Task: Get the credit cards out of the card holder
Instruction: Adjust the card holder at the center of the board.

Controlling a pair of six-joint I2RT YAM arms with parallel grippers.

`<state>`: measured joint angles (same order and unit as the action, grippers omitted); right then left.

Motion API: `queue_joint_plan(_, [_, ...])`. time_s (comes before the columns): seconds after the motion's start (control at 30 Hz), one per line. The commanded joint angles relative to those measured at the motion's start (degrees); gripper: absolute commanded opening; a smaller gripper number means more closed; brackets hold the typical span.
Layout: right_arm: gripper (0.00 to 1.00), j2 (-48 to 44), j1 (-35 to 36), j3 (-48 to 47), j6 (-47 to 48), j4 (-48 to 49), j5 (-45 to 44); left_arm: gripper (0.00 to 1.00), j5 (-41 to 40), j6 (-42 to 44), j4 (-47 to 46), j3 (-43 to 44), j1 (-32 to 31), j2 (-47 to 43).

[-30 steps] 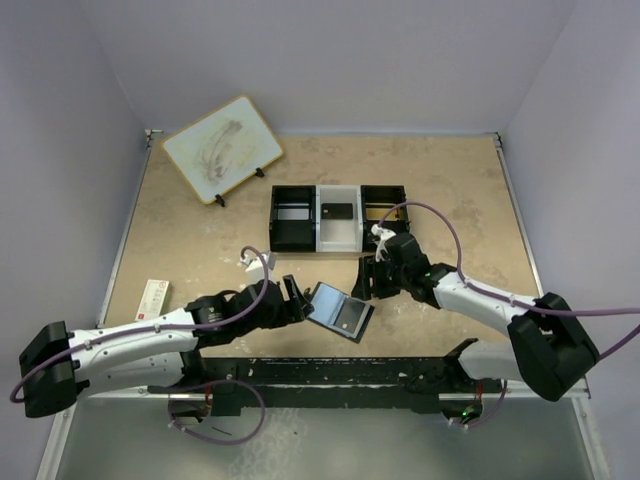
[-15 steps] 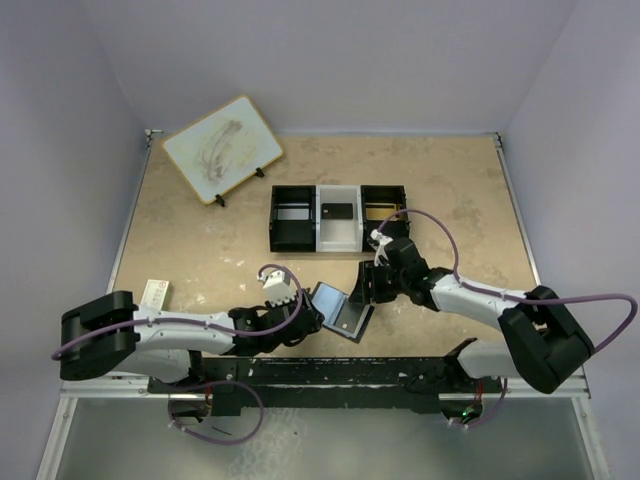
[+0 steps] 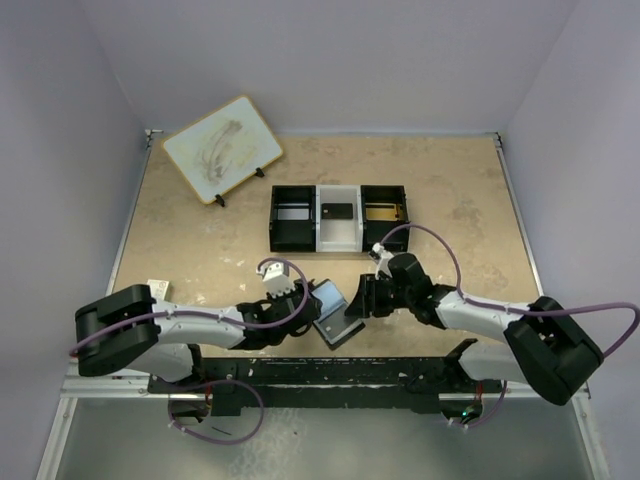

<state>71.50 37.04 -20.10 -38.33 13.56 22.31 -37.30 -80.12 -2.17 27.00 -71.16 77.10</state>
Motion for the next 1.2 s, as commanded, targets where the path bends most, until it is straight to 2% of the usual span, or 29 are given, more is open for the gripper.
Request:
queue_joint_plan(0.0, [0.50, -0.21, 2.88, 3.39, -5.07, 2.17, 1.18, 0.47, 4.05, 5.69, -7.03, 0.59, 4.83, 2.81])
queue_joint_plan(0.1, [0.50, 0.50, 6.72, 3.40, -7.24, 3.06, -0.51, 0.46, 7.30, 9.59, -10.69, 1.26, 6.26, 4.34])
queue_joint_plan(0.23, [0.47, -0.89, 10.15, 4.58, -12.68, 5.20, -4.82, 0.46, 10.77, 15.06, -10.20, 4.97, 7.81, 7.70])
queue_joint_plan(0.4, [0.47, -5.44, 10.69, 9.31, -21.01, 14.08, -6.73, 0.44, 15.57, 21.02, -10.25, 9.95, 9.80, 12.16])
queue_joint_plan(0.77, [0.45, -6.42, 10.75, 8.24, -21.00, 11.58, -8.95, 0.42, 27.14, 29.62, -14.07, 18.39, 14.56, 20.88])
queue_joint_plan(0.87, [0.44, -8.39, 10.77, 7.34, -20.41, 7.79, -11.03, 0.42, 28.22, 30.12, -14.57, 18.58, 15.74, 20.28])
queue_joint_plan(0.97, [0.41, -11.33, 10.76, 5.86, -18.64, 3.02, -13.00, 0.44, 26.68, 31.20, -10.37, 18.87, 15.90, 17.52])
queue_joint_plan(1.17, [0.37, -15.19, 10.69, 2.43, -15.06, -2.98, -14.77, 0.47, 18.96, 31.43, -1.08, 14.65, 15.88, 3.30])
